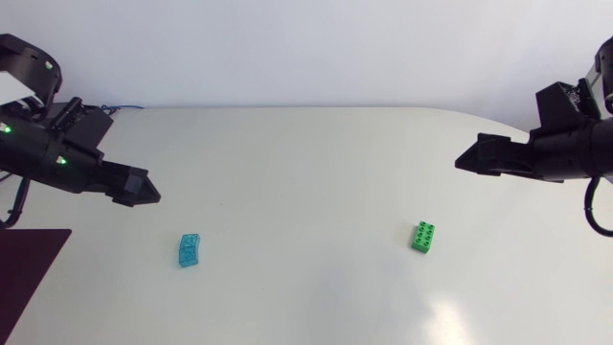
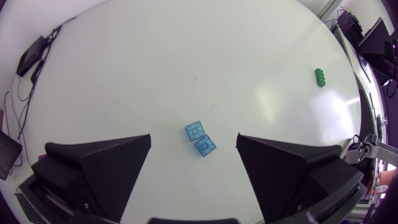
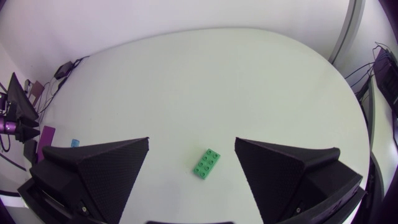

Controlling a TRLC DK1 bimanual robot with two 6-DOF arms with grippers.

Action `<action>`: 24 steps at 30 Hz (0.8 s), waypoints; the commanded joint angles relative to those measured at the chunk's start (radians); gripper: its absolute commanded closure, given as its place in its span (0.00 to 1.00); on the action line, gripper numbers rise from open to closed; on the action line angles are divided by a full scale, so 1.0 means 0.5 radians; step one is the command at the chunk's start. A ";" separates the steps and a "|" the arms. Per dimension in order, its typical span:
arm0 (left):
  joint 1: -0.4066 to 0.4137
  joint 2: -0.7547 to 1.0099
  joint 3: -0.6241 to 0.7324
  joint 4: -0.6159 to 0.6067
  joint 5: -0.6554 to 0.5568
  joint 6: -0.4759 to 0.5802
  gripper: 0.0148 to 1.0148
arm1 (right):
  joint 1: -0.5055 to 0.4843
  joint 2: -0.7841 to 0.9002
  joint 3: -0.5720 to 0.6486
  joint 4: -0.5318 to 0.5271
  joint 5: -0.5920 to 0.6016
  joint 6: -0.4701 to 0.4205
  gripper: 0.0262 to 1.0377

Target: Sort duplo bricks by size, large to the right and small to the left

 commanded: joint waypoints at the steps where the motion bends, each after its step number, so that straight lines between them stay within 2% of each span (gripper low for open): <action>1: 0.016 0.104 0.031 -0.081 0.034 0.079 0.05 | -0.039 0.051 0.046 -0.066 -0.061 -0.096 0.04; 3: 0.016 0.134 0.003 -0.093 0.034 0.075 0.05 | -0.048 0.076 0.058 -0.112 -0.073 -0.157 0.04; 6: 0.025 0.177 -0.055 -0.127 0.022 0.072 0.05 | -0.057 0.155 0.108 -0.278 -0.107 -0.369 0.04; 8: 0.001 0.186 -0.125 -0.124 -0.077 0.075 0.05 | -0.085 0.201 0.120 -0.349 -0.131 -0.452 0.04; 11: -0.049 0.196 -0.248 -0.078 -0.267 0.057 0.05 | -0.091 0.272 0.120 -0.413 -0.131 -0.489 0.04; 18: -0.110 0.242 -0.445 0.085 -0.758 -0.155 0.05 | -0.085 0.398 0.058 -0.521 -0.051 -0.544 0.04; 20: -0.116 0.239 -0.475 0.131 -0.902 -0.204 0.05 | -0.063 0.431 0.016 -0.521 0.019 -0.565 0.04; 24: -0.134 0.223 -0.497 0.155 -1.040 -0.268 0.05 | -0.011 0.490 -0.080 -0.471 0.127 -0.572 0.04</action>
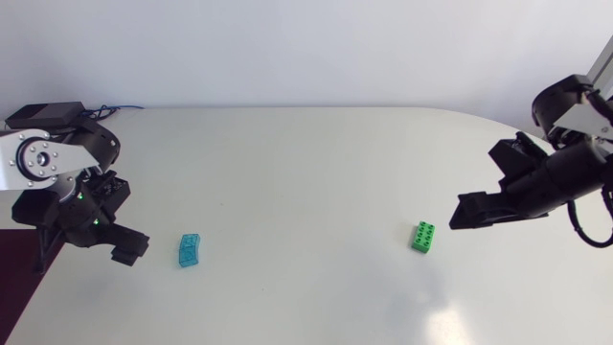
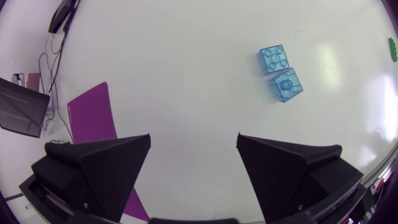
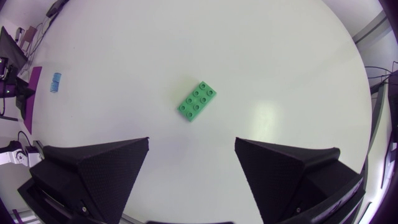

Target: Sort duplo bricks by size, large to the right and small to the left

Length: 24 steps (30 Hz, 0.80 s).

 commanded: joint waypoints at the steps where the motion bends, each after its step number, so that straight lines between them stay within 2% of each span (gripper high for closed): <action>1: -0.034 -0.005 -0.050 0.035 -0.058 -0.080 0.05 | 0.038 0.056 -0.116 0.026 0.053 -0.040 0.04; 9: -0.129 -0.109 -0.093 0.142 -0.150 -0.120 0.05 | 0.109 0.151 -0.330 0.293 0.135 -0.037 0.04; 13: -0.206 -0.214 -0.126 0.302 -0.150 -0.038 0.05 | 0.158 0.129 -0.425 0.403 0.129 -0.046 0.04; 18: -0.245 -0.223 -0.142 0.452 0.123 0.122 0.05 | 0.219 0.099 -0.511 0.529 0.126 -0.046 0.04; 24: -0.163 -0.066 -0.154 0.704 0.460 0.377 0.05 | 0.237 0.096 -0.490 0.631 0.145 -0.037 0.04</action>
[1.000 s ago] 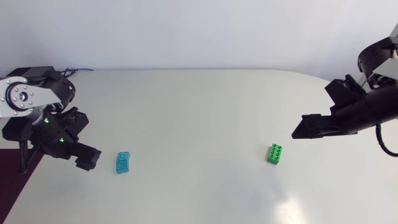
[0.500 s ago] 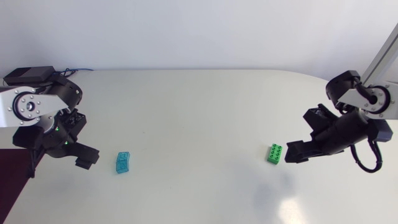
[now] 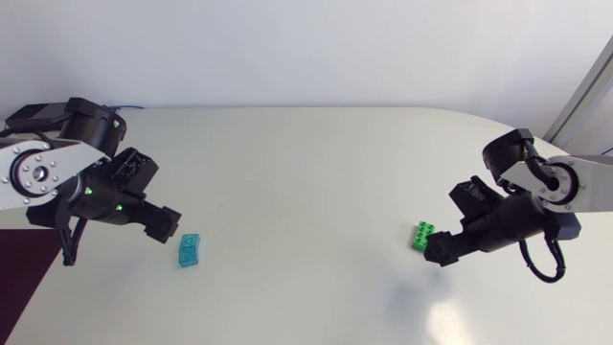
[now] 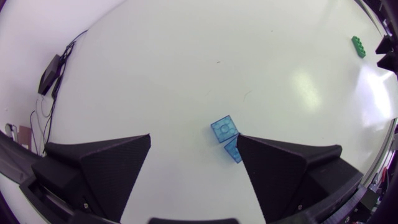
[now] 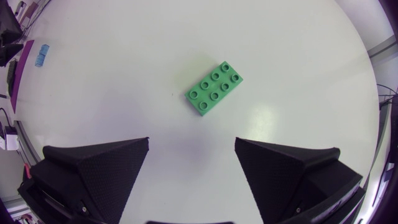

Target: Sort duplo bricks by size, large to the right and small to the left

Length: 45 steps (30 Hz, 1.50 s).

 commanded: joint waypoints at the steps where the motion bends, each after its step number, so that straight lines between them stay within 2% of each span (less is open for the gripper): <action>1: 0.049 0.102 -0.058 0.080 0.069 0.131 0.05 | 0.015 -0.015 -0.004 0.032 0.037 -0.026 0.04; 4: 0.067 0.167 -0.061 0.187 0.100 0.152 0.05 | 0.009 -0.003 0.021 0.072 0.065 -0.011 0.04; 9: 0.073 0.240 -0.061 0.160 0.109 0.119 0.05 | -0.028 -0.083 0.030 0.124 0.108 0.041 0.04; 19: 0.138 0.265 -0.052 -0.307 0.106 0.073 0.05 | -0.031 -0.399 0.030 0.180 0.160 0.100 0.04; 27: 0.122 0.010 0.050 -0.607 0.109 -0.044 0.04 | -0.037 -0.656 -0.139 0.456 0.221 0.133 0.04; 32: 0.061 -0.223 0.178 -0.632 0.097 -0.194 0.03 | -0.043 -0.843 -0.258 0.588 0.356 0.140 0.04; 36: -0.019 -0.333 0.258 -0.626 -0.087 -0.289 0.03 | -0.025 -1.021 -0.320 0.640 0.424 0.140 0.04; 45: -0.126 -0.714 0.172 -0.454 -0.176 -0.305 0.03 | -0.028 -1.374 -0.479 0.698 0.424 0.124 0.04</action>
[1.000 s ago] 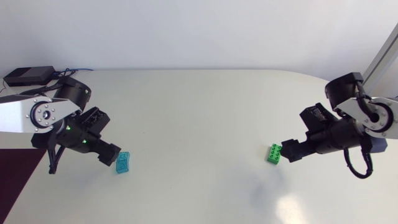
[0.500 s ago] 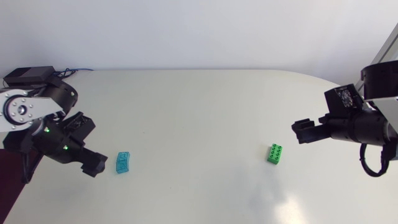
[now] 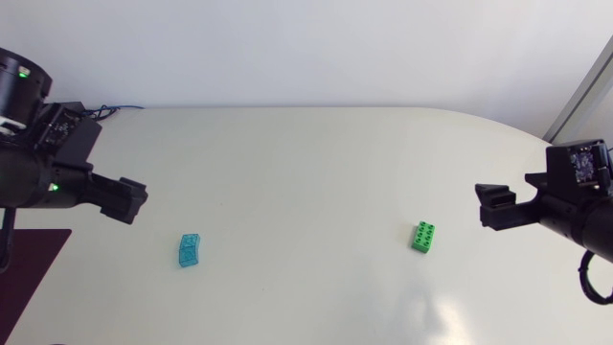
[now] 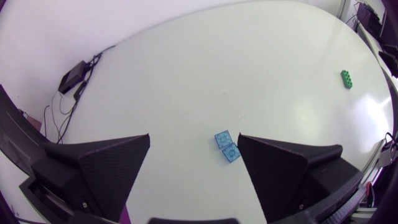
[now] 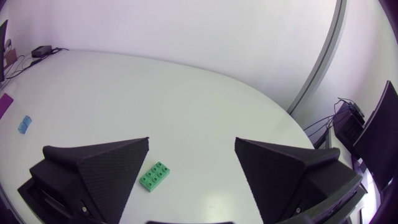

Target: Sort duplo bricks by size, large to the right and small to the left

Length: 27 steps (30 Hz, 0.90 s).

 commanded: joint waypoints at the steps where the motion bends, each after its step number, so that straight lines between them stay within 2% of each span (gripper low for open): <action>1: -0.025 -0.118 -0.063 0.047 -0.034 -0.035 0.03 | -0.002 -0.086 -0.083 0.017 0.018 0.014 0.04; 9: -0.041 -0.446 -0.247 0.204 -0.193 -0.023 0.03 | -0.032 -0.365 -0.135 -0.038 0.039 -0.023 0.04; 27: 0.097 -1.198 -0.808 0.403 -0.242 0.026 0.03 | -0.106 -0.825 -0.353 -0.078 0.079 -0.161 0.04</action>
